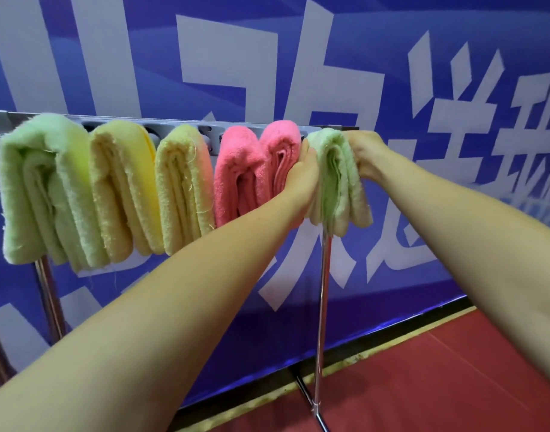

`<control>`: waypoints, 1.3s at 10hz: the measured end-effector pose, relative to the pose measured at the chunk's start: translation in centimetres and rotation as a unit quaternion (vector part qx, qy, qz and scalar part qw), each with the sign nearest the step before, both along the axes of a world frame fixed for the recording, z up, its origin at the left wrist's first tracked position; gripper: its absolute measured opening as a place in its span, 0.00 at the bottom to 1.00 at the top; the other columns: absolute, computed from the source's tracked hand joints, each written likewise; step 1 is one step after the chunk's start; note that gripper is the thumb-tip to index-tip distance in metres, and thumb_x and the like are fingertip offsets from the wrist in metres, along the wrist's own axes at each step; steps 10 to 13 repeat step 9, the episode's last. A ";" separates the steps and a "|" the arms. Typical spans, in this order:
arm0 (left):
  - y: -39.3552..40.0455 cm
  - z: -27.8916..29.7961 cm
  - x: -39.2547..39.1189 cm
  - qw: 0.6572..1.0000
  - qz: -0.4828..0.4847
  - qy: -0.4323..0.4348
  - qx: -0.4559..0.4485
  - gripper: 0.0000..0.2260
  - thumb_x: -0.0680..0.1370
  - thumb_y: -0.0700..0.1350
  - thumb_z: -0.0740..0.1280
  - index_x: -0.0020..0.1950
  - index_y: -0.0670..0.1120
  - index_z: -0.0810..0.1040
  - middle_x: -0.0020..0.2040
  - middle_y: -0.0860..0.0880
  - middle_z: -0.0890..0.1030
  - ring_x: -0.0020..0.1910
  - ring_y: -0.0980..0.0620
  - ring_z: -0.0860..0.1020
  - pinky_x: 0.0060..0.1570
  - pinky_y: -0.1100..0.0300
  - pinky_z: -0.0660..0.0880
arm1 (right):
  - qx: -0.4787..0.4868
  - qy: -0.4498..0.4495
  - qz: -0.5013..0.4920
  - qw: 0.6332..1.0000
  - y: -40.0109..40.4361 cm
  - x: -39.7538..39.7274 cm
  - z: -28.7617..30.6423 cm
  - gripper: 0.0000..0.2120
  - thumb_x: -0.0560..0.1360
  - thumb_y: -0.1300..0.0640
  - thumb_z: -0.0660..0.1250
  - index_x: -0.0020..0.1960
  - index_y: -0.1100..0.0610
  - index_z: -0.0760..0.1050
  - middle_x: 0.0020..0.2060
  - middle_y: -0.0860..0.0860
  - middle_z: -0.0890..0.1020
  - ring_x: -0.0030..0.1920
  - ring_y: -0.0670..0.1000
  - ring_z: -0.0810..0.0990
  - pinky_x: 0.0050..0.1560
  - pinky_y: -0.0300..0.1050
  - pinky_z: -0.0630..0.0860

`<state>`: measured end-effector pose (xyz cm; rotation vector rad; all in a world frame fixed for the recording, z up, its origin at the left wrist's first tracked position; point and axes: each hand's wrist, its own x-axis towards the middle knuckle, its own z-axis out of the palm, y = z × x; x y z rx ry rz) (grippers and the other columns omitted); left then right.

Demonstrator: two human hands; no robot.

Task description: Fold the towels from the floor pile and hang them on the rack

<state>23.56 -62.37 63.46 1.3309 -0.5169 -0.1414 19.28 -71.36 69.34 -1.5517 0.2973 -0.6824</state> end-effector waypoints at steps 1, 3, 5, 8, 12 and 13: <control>-0.5 -0.2 0.9 1.000 0.001 -0.020 0.016 0.26 0.72 0.68 0.57 0.61 0.54 0.79 0.53 0.49 0.84 0.54 0.48 0.82 0.61 0.46 0.75 | 0.008 -0.027 -0.006 1.000 0.1 0.4 1.7 0.12 0.69 0.69 0.70 0.52 0.63 0.80 0.36 0.53 0.82 0.35 0.49 0.80 0.37 0.38 0.78; -0.4 0.0 1.1 0.999 0.032 -0.021 0.007 0.29 0.72 0.67 0.56 0.60 0.49 0.80 0.53 0.46 0.84 0.55 0.45 0.81 0.61 0.45 0.74 | -0.174 -0.005 -0.005 0.985 0.3 1.5 1.9 0.10 0.73 0.60 0.70 0.54 0.61 0.80 0.41 0.54 0.81 0.39 0.49 0.81 0.35 0.36 0.79; -0.9 -1.2 1.9 0.996 0.037 -0.051 0.055 0.28 0.72 0.66 0.55 0.63 0.52 0.78 0.55 0.46 0.83 0.56 0.45 0.80 0.63 0.46 0.73 | -0.151 0.020 -0.040 0.988 0.7 2.0 0.3 0.17 0.79 0.48 0.60 0.60 0.55 0.78 0.52 0.50 0.81 0.51 0.51 0.80 0.58 0.45 0.76; 2.5 1.3 -2.8 0.974 0.013 -0.203 0.099 0.20 0.83 0.48 0.52 0.76 0.49 0.63 0.72 0.47 0.70 0.69 0.50 0.70 0.67 0.61 0.63 | -0.094 0.028 -0.037 0.994 0.7 -0.1 -1.2 0.11 0.77 0.47 0.61 0.55 0.49 0.78 0.46 0.50 0.84 0.47 0.51 0.83 0.48 0.43 0.79; 3.3 1.5 -3.2 0.965 0.013 -0.233 0.116 0.19 0.83 0.46 0.52 0.74 0.48 0.65 0.70 0.47 0.72 0.67 0.50 0.72 0.69 0.52 0.66 | -0.165 -0.002 -0.078 0.983 0.8 -0.8 -1.8 0.16 0.78 0.50 0.58 0.63 0.48 0.75 0.53 0.47 0.81 0.52 0.49 0.80 0.50 0.43 0.77; 3.3 1.5 -3.2 0.965 0.013 -0.233 0.116 0.19 0.83 0.46 0.52 0.74 0.48 0.65 0.70 0.47 0.72 0.67 0.50 0.72 0.69 0.52 0.66 | -0.165 -0.002 -0.078 0.983 0.8 -0.8 -1.8 0.16 0.78 0.50 0.58 0.63 0.48 0.75 0.53 0.47 0.81 0.52 0.49 0.80 0.50 0.43 0.77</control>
